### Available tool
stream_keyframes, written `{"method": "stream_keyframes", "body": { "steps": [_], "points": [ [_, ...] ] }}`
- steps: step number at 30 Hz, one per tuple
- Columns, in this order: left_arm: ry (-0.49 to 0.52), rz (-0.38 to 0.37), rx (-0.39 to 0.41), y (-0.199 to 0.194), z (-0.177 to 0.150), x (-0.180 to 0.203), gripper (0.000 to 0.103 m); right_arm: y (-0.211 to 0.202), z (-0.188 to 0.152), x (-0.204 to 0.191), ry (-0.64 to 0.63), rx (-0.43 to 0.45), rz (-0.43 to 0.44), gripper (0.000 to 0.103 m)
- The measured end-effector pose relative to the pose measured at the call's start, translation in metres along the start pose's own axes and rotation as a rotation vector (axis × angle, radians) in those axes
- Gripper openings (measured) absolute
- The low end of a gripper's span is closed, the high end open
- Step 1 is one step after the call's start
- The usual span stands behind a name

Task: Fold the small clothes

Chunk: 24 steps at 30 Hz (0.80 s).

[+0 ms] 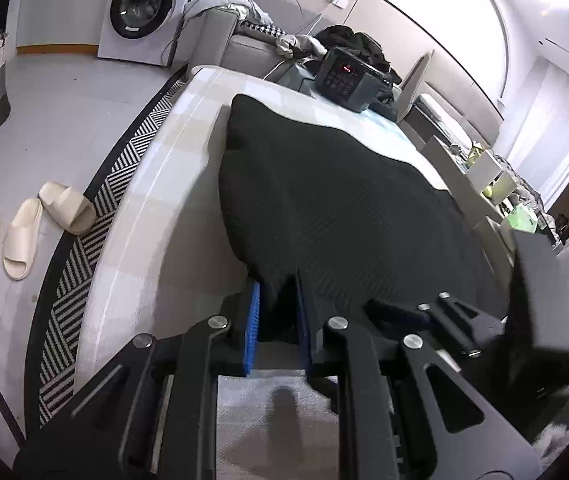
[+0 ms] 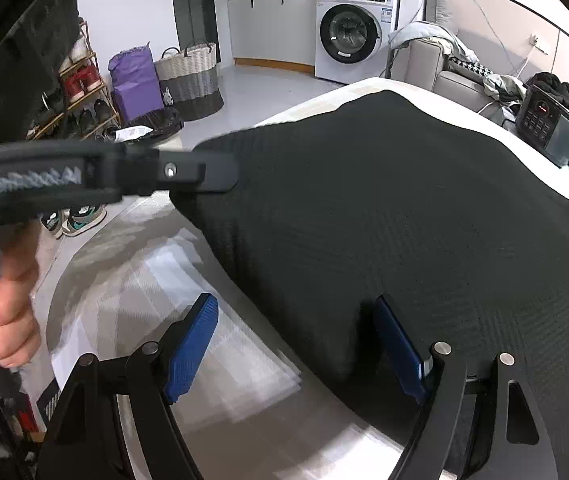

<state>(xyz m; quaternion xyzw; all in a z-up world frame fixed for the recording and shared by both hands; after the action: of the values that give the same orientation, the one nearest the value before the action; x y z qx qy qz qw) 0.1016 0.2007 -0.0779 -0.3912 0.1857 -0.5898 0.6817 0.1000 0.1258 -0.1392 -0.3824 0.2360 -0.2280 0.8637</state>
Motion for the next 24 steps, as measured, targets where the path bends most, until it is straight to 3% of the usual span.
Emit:
{"method": "stream_keyframes", "body": {
  "steps": [3,4,6,8,9,11,12,15,18,24],
  "points": [
    [-0.011,-0.005,0.001,-0.003,0.003,-0.002,0.012,0.006,0.006,-0.002,-0.010,0.000,-0.021,0.080],
    [-0.017,-0.008,0.002,-0.005,0.003,-0.002,0.012,0.009,0.007,-0.001,-0.007,-0.006,-0.045,0.074],
    [-0.034,0.005,0.003,-0.009,0.002,-0.008,0.012,0.010,0.011,0.004,-0.004,0.005,-0.100,0.032],
    [-0.057,0.033,-0.003,-0.012,-0.001,-0.018,0.019,0.008,0.015,0.008,0.021,0.029,-0.072,0.016],
    [-0.075,0.049,-0.015,-0.013,-0.004,-0.026,0.026,0.005,0.017,0.011,0.047,0.043,-0.054,0.014],
    [-0.120,0.069,-0.040,-0.015,-0.010,-0.039,0.066,-0.003,0.020,0.020,0.108,0.085,-0.013,0.012],
    [-0.147,0.070,-0.047,-0.015,-0.012,-0.045,0.071,-0.008,0.022,0.025,0.143,0.114,0.013,0.012],
    [-0.216,0.019,-0.085,-0.009,-0.020,-0.052,0.073,-0.017,0.025,0.033,0.175,0.152,0.029,0.012],
    [-0.307,-0.122,-0.128,-0.002,-0.022,-0.045,0.073,-0.020,0.026,0.030,0.180,0.163,0.061,0.012],
    [-0.335,-0.255,-0.154,0.013,-0.013,-0.018,0.075,-0.018,0.024,0.025,0.167,0.159,0.057,0.012]
  ]
}}
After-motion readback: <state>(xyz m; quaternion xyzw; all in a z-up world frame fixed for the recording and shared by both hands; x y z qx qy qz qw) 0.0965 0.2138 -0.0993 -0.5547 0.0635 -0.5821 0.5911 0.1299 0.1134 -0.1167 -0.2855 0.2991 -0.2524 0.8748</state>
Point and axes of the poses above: each gripper's, at about its wrist camera, not at the fingertips, and y roughly the way its jaws point, x to its right, z to its top, the point moved 7 cm from there along y, roughly the way its jaws point, and after that the axes turned 15 degrees about z, right-handed, at the moved point
